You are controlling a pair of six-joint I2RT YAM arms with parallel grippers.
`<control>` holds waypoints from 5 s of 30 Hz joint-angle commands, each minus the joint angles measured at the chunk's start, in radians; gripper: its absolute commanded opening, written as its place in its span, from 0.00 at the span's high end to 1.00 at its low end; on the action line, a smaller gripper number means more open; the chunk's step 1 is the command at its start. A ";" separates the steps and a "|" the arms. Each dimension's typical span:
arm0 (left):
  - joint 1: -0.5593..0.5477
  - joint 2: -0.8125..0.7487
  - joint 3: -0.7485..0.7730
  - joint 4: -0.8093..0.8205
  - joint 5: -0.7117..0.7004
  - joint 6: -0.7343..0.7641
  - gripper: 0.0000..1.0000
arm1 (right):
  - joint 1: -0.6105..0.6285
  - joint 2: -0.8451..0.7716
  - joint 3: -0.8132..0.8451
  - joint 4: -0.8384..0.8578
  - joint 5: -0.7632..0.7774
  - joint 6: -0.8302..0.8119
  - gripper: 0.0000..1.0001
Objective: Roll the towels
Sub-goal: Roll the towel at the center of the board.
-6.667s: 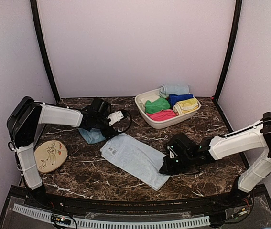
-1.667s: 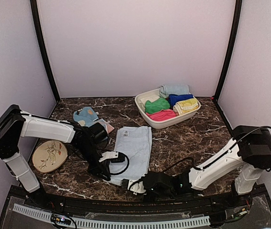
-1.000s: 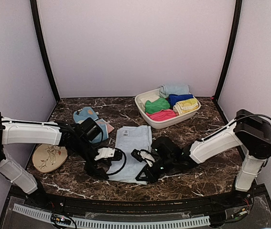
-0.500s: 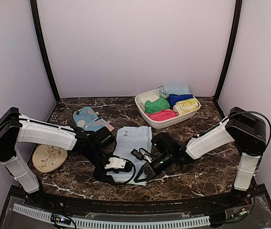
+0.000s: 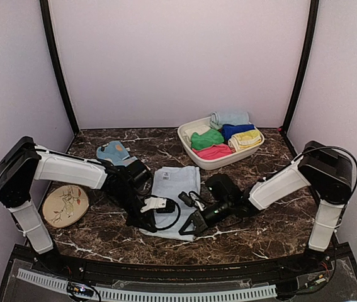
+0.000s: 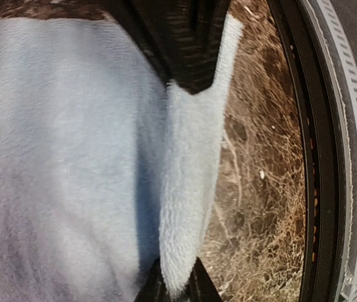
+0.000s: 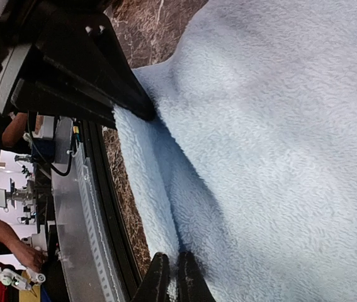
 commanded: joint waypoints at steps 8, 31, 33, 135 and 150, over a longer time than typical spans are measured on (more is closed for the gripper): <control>0.080 0.101 0.081 -0.130 0.145 -0.090 0.94 | 0.003 -0.224 -0.122 0.039 0.357 -0.141 0.58; 0.142 0.316 0.274 -0.295 0.217 -0.158 0.99 | 0.542 -0.180 0.035 -0.173 1.280 -1.118 0.53; 0.146 0.325 0.274 -0.302 0.217 -0.153 0.99 | 0.533 -0.144 0.042 -0.147 1.275 -1.166 0.53; 0.117 0.159 0.168 -0.436 0.159 0.063 1.00 | 0.181 -0.645 -0.299 0.083 0.901 -0.687 0.00; 0.144 0.279 0.257 -0.529 0.195 0.070 1.00 | 0.578 -0.147 0.059 -0.096 1.159 -1.149 0.29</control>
